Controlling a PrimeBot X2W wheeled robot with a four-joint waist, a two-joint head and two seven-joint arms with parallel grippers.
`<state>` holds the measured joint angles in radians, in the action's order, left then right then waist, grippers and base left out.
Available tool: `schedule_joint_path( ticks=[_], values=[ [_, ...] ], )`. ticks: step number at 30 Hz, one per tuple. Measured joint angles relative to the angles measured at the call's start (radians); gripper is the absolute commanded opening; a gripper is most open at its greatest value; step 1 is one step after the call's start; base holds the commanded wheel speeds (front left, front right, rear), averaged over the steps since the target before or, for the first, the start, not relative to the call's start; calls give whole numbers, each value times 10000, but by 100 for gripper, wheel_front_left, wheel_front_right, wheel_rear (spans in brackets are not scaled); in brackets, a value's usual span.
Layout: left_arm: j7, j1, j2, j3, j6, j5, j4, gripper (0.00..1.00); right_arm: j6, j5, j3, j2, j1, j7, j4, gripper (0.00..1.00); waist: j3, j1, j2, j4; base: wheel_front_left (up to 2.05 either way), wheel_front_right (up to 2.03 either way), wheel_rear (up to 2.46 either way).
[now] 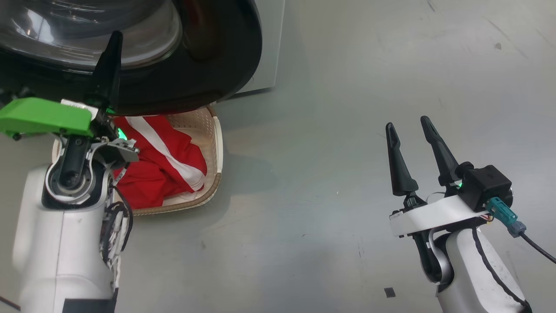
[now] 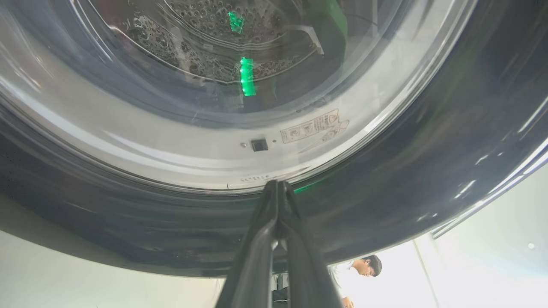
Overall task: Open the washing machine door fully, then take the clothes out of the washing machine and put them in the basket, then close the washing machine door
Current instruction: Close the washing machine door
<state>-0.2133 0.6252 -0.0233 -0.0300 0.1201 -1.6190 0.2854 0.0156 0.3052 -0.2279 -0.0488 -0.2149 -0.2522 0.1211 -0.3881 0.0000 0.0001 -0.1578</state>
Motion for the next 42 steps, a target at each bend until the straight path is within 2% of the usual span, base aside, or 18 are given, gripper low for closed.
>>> schedule_joint_path(
  ticks=[9, 15, 16, 17, 18, 19, 20, 25, 30, 37, 40, 42],
  values=[
    [224, -1784, -12, 8, 0, -1193, -1187, 0, 6, -123, 174, 0, 192, 0, 92, 100, 254, 0, 0, 524, 0, 0, 0],
    [405, -2834, -19, -128, 0, -1227, -1831, 0, 35, -255, 249, 0, 225, 0, 153, 100, 448, 0, 0, 855, 0, 0, 0],
    [485, -2992, -19, -148, 0, -1229, -1950, 7, 35, -261, 274, 0, 249, 0, 157, 100, 485, 0, 0, 905, 0, 0, 0],
    [560, -3126, -19, -153, 0, -1229, -2054, 37, 36, -263, 290, -2, 276, 0, 173, 100, 523, 0, 0, 954, 0, 0, 0],
    [575, -3260, -31, -180, 0, -1225, -2163, 46, 36, -265, 311, 0, 318, 0, 192, 100, 566, 0, 0, 1001, 0, 0, 0],
    [614, -3384, -33, -224, 0, -1212, -2251, 91, 36, -265, 330, 0, 371, 0, 203, 100, 608, 0, 0, 1046, 0, 0, 0],
    [700, -3504, -29, -244, 0, -1197, -2326, 100, 38, -267, 341, -2, 421, 0, 221, 100, 654, 0, 0, 1090, 0, 0, 0],
    [1327, -4002, -29, -121, 0, -610, -2859, 100, 100, -399, 428, -6, 572, 0, 257, 100, 882, 0, 0, 1315, 0, 0, 0],
    [2011, -4146, -119, -155, 0, 1289, -3436, 100, 102, -453, 531, -21, 661, 0, 305, 100, 1108, 0, 0, 1528, 0, 0, 0],
    [3758, -4422, -1250, -573, 2, 5147, -4128, 100, 130, -529, 629, -52, 955, 0, 349, 100, 1465, 0, 0, 1752, 0, 0, 0],
    [4462, -4711, -1891, -865, 8, 6987, -4048, 100, 136, -541, 654, -54, 1027, 0, 357, 100, 1618, 0, 0, 1822, 0, 0, 0],
    [4849, -4993, -2031, -974, 8, 7915, -3870, 100, 138, -556, 679, -54, 1036, 0, 355, 100, 1718, 0, 0, 1851, 0, 0, 0]
  ],
)
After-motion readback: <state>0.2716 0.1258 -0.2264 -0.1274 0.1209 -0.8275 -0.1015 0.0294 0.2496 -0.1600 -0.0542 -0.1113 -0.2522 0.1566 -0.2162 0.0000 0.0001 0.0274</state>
